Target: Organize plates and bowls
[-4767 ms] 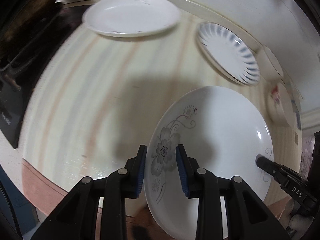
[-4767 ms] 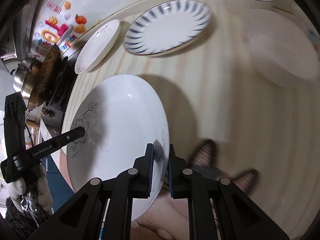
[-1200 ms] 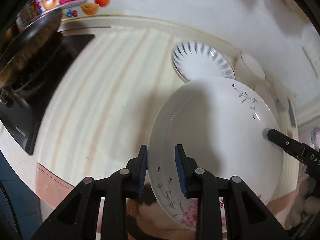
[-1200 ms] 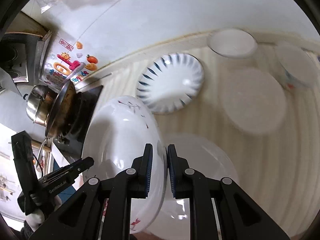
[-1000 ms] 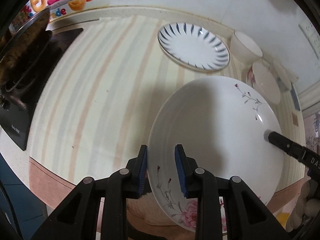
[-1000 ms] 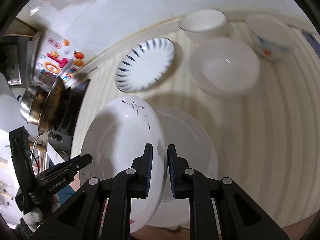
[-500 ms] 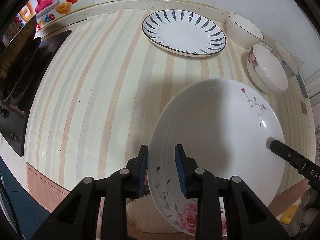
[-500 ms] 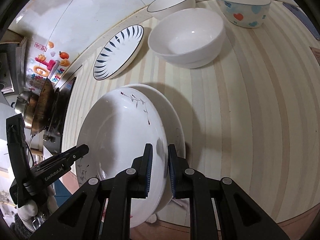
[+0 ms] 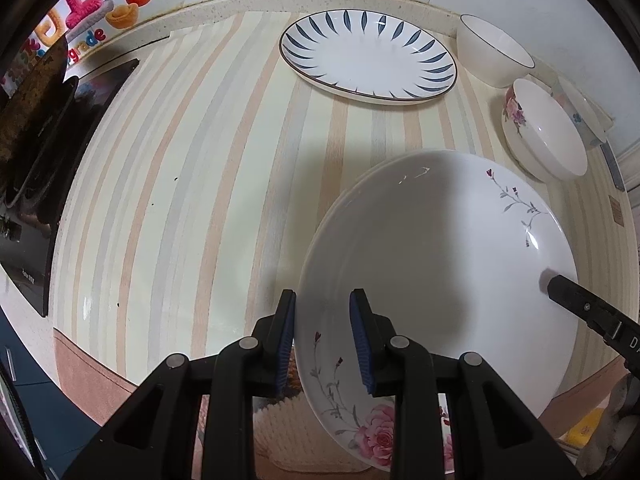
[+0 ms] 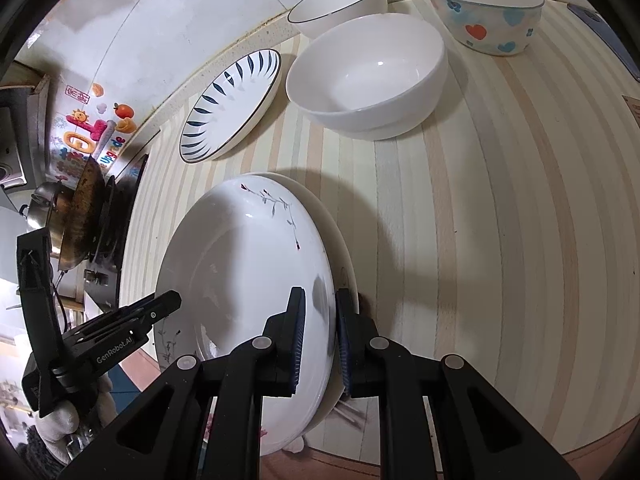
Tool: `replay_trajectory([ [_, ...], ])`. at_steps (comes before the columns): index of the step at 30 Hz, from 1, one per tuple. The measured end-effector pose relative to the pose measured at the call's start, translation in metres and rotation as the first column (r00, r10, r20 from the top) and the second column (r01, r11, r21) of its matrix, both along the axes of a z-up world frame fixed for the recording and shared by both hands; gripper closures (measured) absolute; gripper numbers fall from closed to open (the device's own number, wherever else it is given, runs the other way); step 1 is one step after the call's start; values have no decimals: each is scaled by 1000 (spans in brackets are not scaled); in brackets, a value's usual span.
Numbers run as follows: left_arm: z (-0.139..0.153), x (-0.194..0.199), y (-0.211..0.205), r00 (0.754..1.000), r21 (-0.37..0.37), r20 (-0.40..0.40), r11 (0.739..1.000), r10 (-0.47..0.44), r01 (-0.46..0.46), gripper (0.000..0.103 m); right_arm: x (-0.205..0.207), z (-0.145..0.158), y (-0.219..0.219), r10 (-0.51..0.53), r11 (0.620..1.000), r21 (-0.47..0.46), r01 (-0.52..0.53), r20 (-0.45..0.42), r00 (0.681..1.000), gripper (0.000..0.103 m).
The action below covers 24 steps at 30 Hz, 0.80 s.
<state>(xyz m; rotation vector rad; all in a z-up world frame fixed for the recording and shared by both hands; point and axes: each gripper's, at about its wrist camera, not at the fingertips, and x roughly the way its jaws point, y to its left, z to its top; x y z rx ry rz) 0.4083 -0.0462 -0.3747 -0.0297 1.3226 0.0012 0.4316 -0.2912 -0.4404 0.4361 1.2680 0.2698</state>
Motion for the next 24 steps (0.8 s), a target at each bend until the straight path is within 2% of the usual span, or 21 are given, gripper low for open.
replay_trajectory([
  [7,-1,3,-4,1000,20,-6,1000,-13,13,78,4,0,1,1,1000,5,-1,-29,1000,86],
  [10,-7,3,-1,999,0,-35,1000,-11,11,78,7,-1,-2,-12,999,35,15,-72,997,84],
  [17,-8,3,-1,999,-15,-39,1000,-22,21,78,2,-3,-10,-50,994,91,62,-130,990,84],
  [24,-3,6,8,998,-44,-51,999,-32,30,78,-2,5,-19,-66,993,81,81,-165,984,83],
])
